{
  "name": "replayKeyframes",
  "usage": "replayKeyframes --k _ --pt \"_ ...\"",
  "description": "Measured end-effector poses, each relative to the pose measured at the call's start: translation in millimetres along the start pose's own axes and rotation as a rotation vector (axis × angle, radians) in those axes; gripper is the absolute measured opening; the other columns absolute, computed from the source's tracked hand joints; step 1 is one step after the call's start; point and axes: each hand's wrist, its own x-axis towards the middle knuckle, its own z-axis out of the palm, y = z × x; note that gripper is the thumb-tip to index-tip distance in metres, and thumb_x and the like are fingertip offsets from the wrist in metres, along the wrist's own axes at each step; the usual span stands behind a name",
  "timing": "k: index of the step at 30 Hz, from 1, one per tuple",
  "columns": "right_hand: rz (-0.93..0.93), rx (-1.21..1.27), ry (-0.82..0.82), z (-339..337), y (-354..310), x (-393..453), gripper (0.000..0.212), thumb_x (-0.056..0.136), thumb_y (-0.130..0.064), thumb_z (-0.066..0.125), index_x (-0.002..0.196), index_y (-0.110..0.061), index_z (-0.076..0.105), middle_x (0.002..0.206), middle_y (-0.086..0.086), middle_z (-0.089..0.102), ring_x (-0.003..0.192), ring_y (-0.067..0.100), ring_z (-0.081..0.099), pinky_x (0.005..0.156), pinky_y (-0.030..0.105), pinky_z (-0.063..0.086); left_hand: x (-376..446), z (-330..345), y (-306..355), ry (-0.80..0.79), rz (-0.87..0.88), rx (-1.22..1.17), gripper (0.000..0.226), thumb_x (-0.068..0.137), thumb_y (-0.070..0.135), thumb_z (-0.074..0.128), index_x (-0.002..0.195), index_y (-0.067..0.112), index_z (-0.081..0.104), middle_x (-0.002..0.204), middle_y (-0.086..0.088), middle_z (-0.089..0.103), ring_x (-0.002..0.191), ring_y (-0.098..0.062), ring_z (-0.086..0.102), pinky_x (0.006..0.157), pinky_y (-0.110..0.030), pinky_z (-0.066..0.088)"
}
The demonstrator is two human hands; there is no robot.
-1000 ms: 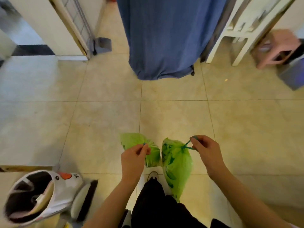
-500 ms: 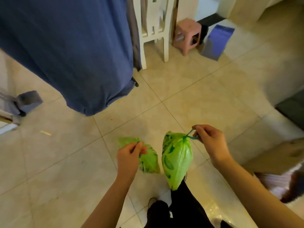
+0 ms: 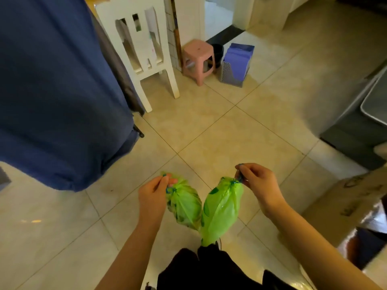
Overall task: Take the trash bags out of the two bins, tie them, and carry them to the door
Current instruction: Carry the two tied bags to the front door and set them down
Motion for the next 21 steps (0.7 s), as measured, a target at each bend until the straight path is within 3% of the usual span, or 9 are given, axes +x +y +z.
replayKeyframes --k 2,5,11,17,21 --pt "0.013 0.025 0.037 -19.0 -9.8 21.3 0.018 0.091 -0.012 0.057 0.079 -0.006 0.070 0.080 0.009 0.069 0.075 0.014 0.064 0.080 0.031 0.056 16.3 28.7 14.1 -0.044 -0.013 -0.006 0.027 0.094 0.013 0.056 0.075 0.025 0.072 0.076 0.006 0.076 0.075 -0.004 0.070 0.071 -0.013 0.051" --pt "0.031 0.068 0.101 -45.8 -21.2 54.4 0.017 0.091 -0.007 0.057 0.080 -0.009 0.070 0.078 0.008 0.068 0.073 0.014 0.064 0.081 0.029 0.055 48.9 73.2 32.4 -0.105 -0.045 -0.024 0.028 0.093 0.012 0.057 0.070 0.011 0.072 0.077 0.004 0.077 0.079 -0.007 0.071 0.082 -0.025 0.051" --pt "0.098 0.189 0.262 -88.2 -37.9 128.6 0.020 0.090 0.000 0.052 0.088 -0.009 0.071 0.073 0.008 0.068 0.069 0.015 0.065 0.084 0.034 0.054 129.3 155.5 66.4 -0.193 -0.073 -0.111 0.019 0.091 0.007 0.057 0.080 0.006 0.072 0.074 0.000 0.076 0.077 -0.009 0.071 0.082 -0.024 0.052" --pt "0.132 0.238 0.425 -110.5 -79.3 211.4 0.018 0.089 -0.001 0.054 0.088 -0.007 0.071 0.074 0.010 0.067 0.073 0.020 0.064 0.083 0.035 0.055 215.8 247.5 107.7 -0.409 -0.042 -0.049 0.020 0.092 0.003 0.055 0.083 0.011 0.070 0.068 0.005 0.075 0.070 0.000 0.069 0.064 -0.007 0.050" --pt "0.138 0.291 0.502 -127.2 -110.8 262.3 0.018 0.089 -0.001 0.054 0.086 -0.007 0.071 0.073 0.011 0.068 0.073 0.021 0.065 0.084 0.037 0.054 268.4 300.4 142.7 -0.516 0.038 0.023 0.024 0.092 0.005 0.055 0.076 0.014 0.069 0.067 0.010 0.074 0.067 0.003 0.068 0.062 -0.007 0.048"
